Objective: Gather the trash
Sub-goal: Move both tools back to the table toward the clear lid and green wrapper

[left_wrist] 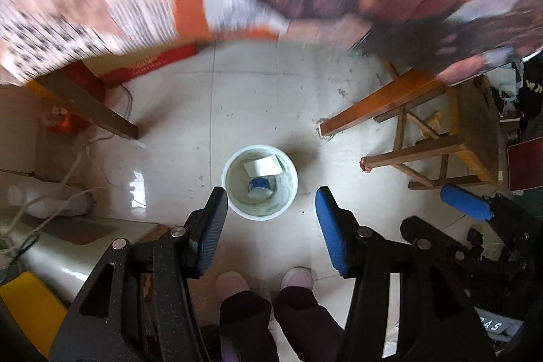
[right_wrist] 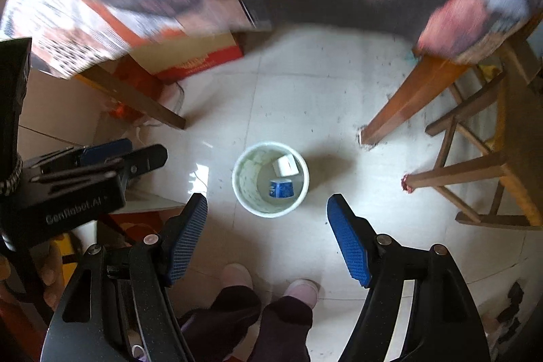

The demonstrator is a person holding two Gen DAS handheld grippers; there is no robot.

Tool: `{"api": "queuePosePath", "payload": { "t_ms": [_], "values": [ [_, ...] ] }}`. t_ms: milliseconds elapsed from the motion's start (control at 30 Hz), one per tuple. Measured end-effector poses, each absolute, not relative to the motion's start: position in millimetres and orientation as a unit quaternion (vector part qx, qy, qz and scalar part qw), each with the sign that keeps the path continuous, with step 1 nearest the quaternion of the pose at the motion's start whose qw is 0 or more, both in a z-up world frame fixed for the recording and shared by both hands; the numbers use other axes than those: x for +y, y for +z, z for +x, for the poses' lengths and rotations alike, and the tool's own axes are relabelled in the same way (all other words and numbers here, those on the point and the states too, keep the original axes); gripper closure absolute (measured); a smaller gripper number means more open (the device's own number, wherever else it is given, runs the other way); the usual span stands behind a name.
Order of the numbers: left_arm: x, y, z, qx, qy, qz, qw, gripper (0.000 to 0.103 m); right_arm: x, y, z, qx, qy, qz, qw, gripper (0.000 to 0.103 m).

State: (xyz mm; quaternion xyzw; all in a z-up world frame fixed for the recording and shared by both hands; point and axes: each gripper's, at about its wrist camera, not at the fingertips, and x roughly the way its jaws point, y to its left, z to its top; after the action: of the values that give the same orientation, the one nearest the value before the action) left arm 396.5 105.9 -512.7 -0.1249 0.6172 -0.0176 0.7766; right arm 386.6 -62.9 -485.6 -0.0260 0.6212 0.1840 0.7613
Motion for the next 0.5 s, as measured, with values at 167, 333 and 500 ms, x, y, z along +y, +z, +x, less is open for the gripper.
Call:
{"api": "queuePosePath", "payload": {
  "t_ms": [167, 333, 500],
  "values": [
    [112, -430, 383, 0.591, -0.015, -0.118, 0.798, 0.050, -56, -409, 379, 0.592, 0.185, -0.030, 0.783, 0.033],
    [120, -343, 368, 0.553, -0.015, -0.110, 0.826, 0.050, -53, -329, 369, 0.556, 0.184, -0.029, 0.810, 0.033],
    [123, -265, 353, 0.514, -0.016, -0.103, 0.852, 0.049, -53, -260, 361, 0.518, 0.177, -0.026, 0.836, 0.033]
  ]
}}
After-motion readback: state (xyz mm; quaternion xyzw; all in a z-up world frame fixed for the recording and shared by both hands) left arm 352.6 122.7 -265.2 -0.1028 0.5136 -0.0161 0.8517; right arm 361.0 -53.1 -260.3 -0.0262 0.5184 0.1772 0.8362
